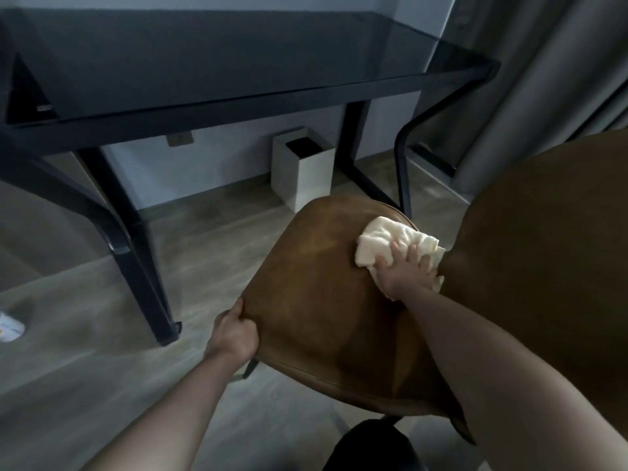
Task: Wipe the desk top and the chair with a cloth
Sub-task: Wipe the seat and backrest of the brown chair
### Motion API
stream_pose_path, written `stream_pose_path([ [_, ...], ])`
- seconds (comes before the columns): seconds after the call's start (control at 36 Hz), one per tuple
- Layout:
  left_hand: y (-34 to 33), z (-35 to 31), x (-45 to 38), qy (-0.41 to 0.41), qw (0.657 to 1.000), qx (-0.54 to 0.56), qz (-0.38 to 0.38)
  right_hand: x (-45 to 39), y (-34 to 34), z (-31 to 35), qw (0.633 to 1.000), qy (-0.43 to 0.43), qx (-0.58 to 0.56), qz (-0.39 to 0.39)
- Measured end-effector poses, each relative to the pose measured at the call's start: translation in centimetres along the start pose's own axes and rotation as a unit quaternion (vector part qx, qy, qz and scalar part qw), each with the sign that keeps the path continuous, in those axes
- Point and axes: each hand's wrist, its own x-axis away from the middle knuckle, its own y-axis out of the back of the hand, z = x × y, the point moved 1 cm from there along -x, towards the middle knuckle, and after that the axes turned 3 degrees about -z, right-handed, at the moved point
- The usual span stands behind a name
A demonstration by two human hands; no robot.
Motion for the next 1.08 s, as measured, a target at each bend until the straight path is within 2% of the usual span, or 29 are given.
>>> stream_pose_path([
  [0.19, 0.8, -0.8, 0.7, 0.015, 1.000, -0.018, 0.009, 6.3, -2.4, 1.0, 0.999, 0.034, -0.017, 0.024],
  [0.39, 0.9, -0.1, 0.3, 0.008, 1.000, -0.006, 0.004, 13.6, -4.9, 3.1, 0.990, 0.077, -0.021, 0.120],
  [0.47, 0.5, 0.0, 0.1, -0.009, 1.000, 0.007, 0.005, 12.6, -4.5, 4.0, 0.989, 0.051, -0.045, 0.127],
  [0.56, -0.1, -0.1, -0.5, -0.021, 1.000, 0.013, -0.008, 10.5, -5.0, 5.7, 0.994, 0.033, -0.056, 0.092],
  [0.75, -1.5, 1.4, -3.9, -0.048, 0.998, -0.004, -0.046, 2.0, -4.1, 8.8, 0.995, 0.078, -0.061, 0.009],
  [0.83, -1.9, 2.0, -4.3, -0.049, 0.997, -0.008, -0.055, -0.9, -3.1, 10.0, 0.996, 0.088, 0.005, -0.009],
  [0.94, -2.0, 1.7, -4.1, -0.039, 0.997, -0.014, -0.061, -1.2, -2.2, 10.4, 0.993, 0.102, 0.055, 0.002],
  [1.08, -1.5, 0.9, -2.7, -0.040, 0.997, -0.039, -0.047, 2.7, -2.8, 8.8, 0.977, 0.204, 0.039, 0.039],
])
